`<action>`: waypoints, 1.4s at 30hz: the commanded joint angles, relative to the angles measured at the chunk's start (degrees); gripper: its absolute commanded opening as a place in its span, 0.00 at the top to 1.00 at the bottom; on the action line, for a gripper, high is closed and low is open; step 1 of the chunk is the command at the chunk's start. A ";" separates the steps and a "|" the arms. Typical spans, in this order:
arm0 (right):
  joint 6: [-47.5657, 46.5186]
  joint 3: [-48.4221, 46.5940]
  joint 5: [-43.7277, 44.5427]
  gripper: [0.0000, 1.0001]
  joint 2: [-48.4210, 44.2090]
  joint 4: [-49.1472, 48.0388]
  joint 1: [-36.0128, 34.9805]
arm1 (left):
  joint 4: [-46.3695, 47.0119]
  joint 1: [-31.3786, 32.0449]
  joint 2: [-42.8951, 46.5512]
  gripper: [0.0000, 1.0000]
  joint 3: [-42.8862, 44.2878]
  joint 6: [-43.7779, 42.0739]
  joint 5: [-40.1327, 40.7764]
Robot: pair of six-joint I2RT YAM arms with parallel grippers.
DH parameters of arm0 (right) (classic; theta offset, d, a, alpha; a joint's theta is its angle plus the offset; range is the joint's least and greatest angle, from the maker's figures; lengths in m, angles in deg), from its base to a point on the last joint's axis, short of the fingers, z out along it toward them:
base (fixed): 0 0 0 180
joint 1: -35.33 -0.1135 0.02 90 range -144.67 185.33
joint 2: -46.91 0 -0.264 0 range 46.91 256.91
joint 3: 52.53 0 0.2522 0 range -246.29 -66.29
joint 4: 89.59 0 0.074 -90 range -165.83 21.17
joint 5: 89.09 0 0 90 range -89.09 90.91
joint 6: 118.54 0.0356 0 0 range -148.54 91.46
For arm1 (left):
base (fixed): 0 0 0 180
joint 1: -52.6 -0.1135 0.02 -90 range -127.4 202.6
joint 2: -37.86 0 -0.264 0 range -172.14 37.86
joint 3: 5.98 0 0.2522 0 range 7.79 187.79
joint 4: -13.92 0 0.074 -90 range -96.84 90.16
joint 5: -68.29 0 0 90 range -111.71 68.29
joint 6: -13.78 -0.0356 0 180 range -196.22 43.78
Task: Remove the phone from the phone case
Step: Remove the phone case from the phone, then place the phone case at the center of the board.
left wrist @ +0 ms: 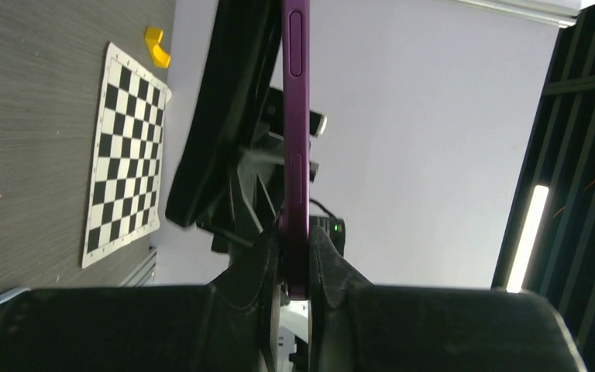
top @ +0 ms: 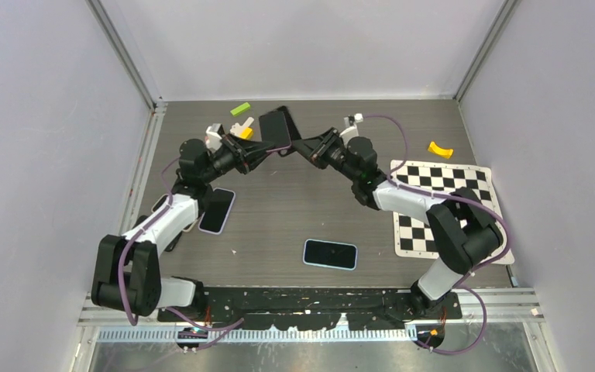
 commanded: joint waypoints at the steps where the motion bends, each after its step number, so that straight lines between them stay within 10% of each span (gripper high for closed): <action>1: -6.76 1.30 6.44 0.99 -4.64 8.48 6.83 | 7.80 1.56 -1.64 1.00 4.03 -1.07 -7.38; 7: -18.23 0.29 18.29 0.99 -6.38 25.46 13.89 | 14.58 4.46 -9.18 1.00 4.77 -1.25 -7.88; 16: -13.40 -0.17 8.45 0.99 0.28 24.64 26.08 | 10.96 10.20 -30.35 1.00 19.08 -13.88 -3.36; 29: -13.60 -7.45 -3.90 0.90 16.25 22.62 32.66 | -24.68 14.66 -61.26 1.00 59.37 -32.87 3.43; 38: -17.41 -9.89 -2.57 0.65 19.40 28.31 34.83 | -40.16 17.63 -72.43 0.98 77.62 -39.62 7.79; 42: -21.82 -12.33 0.04 0.51 18.96 35.16 34.86 | -42.77 18.00 -74.86 0.76 80.53 -39.92 7.50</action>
